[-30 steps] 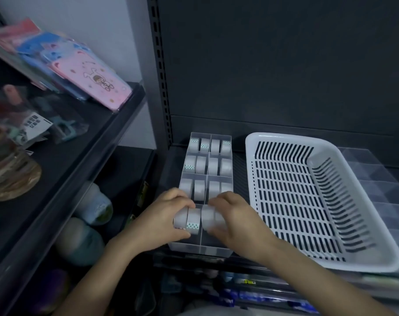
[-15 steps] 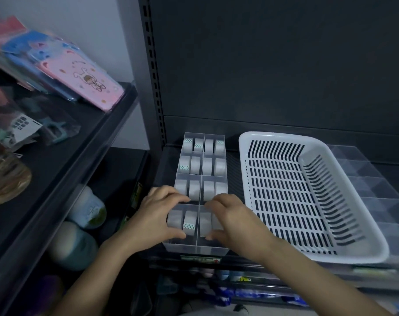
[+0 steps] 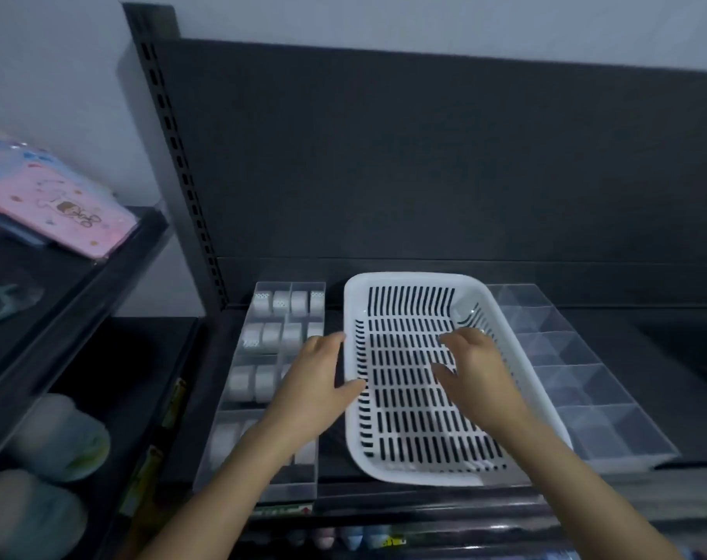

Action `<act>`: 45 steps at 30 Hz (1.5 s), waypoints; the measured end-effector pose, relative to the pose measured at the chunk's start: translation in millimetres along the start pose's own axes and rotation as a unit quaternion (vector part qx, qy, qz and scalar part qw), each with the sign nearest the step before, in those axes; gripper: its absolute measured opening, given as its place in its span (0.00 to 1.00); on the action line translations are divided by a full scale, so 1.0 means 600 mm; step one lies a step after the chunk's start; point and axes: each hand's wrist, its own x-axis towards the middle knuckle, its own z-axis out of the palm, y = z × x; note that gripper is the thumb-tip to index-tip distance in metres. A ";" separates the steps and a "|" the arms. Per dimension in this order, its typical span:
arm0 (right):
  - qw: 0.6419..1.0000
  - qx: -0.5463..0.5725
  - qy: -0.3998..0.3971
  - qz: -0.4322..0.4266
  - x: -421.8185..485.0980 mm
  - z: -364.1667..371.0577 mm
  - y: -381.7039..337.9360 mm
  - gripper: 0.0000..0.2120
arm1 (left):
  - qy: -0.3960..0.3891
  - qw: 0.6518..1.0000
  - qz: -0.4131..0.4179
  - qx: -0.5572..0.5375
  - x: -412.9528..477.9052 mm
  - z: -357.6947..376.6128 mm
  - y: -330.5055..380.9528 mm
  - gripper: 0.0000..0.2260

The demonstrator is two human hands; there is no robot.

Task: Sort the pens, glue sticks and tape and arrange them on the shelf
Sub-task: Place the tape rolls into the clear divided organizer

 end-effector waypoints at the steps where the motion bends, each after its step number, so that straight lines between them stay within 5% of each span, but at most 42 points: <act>1: 1.000 -0.009 0.003 0.027 0.001 -0.007 0.025 0.17 | 0.005 1.000 -0.006 -0.012 0.009 0.011 0.013 0.29; 7: 0.994 -0.012 -0.003 0.109 -0.012 -0.025 0.127 0.15 | 0.052 0.996 -0.070 -0.021 0.048 0.078 0.043 0.29; 13: 0.993 0.059 -0.007 0.098 -0.016 -0.013 0.159 0.22 | 0.090 0.988 -0.127 0.022 0.054 0.108 0.043 0.16; 17: 0.992 0.076 -0.008 0.103 -0.017 -0.018 0.163 0.22 | 0.095 0.982 -0.147 0.071 0.049 0.099 0.064 0.16; 23: 0.980 0.180 0.043 0.075 -0.025 -0.077 0.156 0.24 | 0.155 0.984 -0.082 0.032 0.029 0.042 0.123 0.14; 32: 0.954 0.235 0.164 0.090 -0.079 -0.197 0.180 0.18 | 0.174 0.984 -0.004 -0.025 0.029 0.000 0.219 0.26; 45: 0.907 0.125 0.293 0.277 -0.337 -0.323 0.363 0.18 | -0.011 0.978 0.169 -0.118 0.034 0.220 0.441 0.22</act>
